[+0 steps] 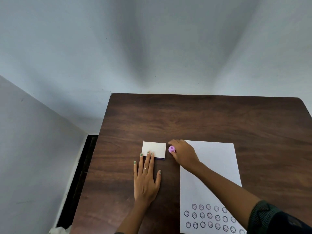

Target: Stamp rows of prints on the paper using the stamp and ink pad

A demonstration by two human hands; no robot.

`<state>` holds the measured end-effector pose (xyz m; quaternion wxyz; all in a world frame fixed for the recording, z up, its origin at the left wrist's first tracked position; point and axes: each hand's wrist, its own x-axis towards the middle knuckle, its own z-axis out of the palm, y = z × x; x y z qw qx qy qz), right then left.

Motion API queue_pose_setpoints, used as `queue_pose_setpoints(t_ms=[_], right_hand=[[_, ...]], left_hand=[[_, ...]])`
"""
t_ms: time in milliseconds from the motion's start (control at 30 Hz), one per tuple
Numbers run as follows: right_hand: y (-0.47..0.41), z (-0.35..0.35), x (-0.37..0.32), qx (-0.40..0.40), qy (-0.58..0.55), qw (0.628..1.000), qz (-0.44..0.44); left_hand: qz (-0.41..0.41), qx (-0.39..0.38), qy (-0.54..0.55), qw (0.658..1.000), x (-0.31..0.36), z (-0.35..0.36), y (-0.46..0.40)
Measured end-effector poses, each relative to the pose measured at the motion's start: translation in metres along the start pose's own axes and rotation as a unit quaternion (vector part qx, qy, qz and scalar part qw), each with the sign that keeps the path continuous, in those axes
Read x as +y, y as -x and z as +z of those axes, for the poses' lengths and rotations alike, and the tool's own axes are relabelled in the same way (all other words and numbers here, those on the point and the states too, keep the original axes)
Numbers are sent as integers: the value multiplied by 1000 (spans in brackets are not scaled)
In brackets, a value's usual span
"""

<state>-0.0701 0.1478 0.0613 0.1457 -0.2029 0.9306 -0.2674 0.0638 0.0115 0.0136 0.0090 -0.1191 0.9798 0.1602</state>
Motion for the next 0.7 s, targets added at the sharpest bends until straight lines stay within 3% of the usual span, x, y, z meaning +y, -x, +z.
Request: queue_pose_setpoints(t_ms=[267,500,700], right_hand=[[18,0,13,16,35,999,33],[43,-9,21,89,117,988,47],[40,-51,11,196,172,965,-11]], left_hand=[[21,4,-8,1000,1,-1,2],[60,14,2,998,17,-18,-6],[124,87,-14,988,43,-66,-54]])
